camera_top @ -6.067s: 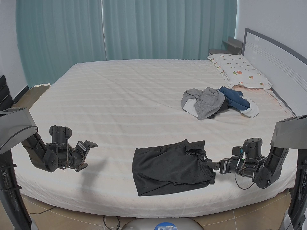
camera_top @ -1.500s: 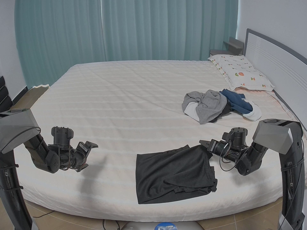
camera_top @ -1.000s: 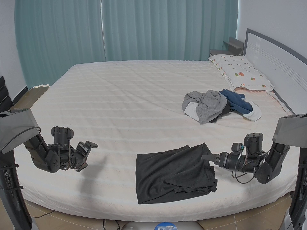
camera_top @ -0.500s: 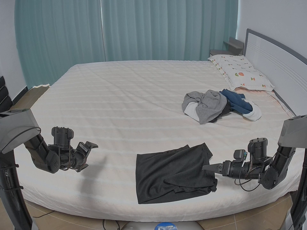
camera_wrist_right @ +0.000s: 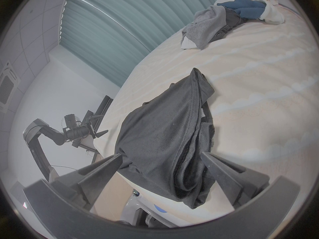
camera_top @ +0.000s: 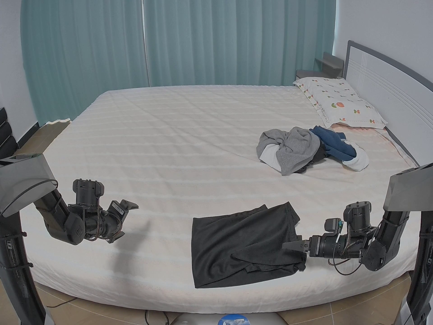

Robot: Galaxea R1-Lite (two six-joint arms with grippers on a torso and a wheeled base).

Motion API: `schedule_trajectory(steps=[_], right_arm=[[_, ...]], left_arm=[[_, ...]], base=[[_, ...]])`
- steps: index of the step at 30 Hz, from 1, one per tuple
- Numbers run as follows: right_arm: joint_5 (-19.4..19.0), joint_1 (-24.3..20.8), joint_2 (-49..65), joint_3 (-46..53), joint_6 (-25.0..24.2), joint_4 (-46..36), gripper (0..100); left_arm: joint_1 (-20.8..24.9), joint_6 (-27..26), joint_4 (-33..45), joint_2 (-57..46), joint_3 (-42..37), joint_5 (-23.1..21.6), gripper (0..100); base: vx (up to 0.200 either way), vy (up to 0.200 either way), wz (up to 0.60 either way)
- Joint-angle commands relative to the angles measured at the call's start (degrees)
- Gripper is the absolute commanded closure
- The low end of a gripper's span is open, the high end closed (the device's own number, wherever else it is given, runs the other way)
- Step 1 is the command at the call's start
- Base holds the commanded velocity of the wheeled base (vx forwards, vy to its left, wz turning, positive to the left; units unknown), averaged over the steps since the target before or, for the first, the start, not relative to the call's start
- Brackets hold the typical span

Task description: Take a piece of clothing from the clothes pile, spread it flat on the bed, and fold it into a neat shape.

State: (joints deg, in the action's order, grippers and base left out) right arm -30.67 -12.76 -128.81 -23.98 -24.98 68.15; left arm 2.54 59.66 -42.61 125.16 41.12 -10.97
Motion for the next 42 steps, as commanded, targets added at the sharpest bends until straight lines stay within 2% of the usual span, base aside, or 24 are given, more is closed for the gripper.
schedule_trajectory(steps=[1,5,13,20,27,33,36,42], right_arm=[[0.09,-0.24,-1.54,0.34,0.19,0.41,100],[0.17,-0.33,-1.45,0.51,0.9,0.5,100],[1.05,2.04,0.13,3.24,7.4,0.5,100],[0.88,4.77,4.0,5.08,8.98,0.5,100],[0.53,5.38,3.21,7.37,16.01,0.41,100],[0.53,7.05,2.68,7.28,18.39,-0.12,100],[0.53,7.67,1.98,7.37,21.2,-0.21,100],[0.53,7.84,1.98,7.46,22.17,-1.96,100]], left_arm=[[0.01,0.02,-0.02,0.08,-0.07,-0.01,0],[0.1,0.02,-0.02,0.08,0.01,0.07,0],[0.01,0.02,-0.02,0.08,0.01,-0.01,0],[0.01,0.02,-0.02,0.08,0.01,0.07,0],[0.01,0.02,-0.02,0.08,0.01,0.07,0],[0.01,0.02,-0.02,0.17,0.01,0.07,0],[0.01,0.02,-0.02,0.08,0.01,0.07,0],[0.01,0.02,-0.02,0.08,0.01,0.07,0]], base=[[0.0,0.0,0.0],[0.0,0.0,0.0],[0.0,0.0,0.0],[0.0,0.0,0.0],[0.0,0.0,0.0],[0.0,0.0,0.0],[0.0,0.0,0.0],[0.0,0.0,0.0]])
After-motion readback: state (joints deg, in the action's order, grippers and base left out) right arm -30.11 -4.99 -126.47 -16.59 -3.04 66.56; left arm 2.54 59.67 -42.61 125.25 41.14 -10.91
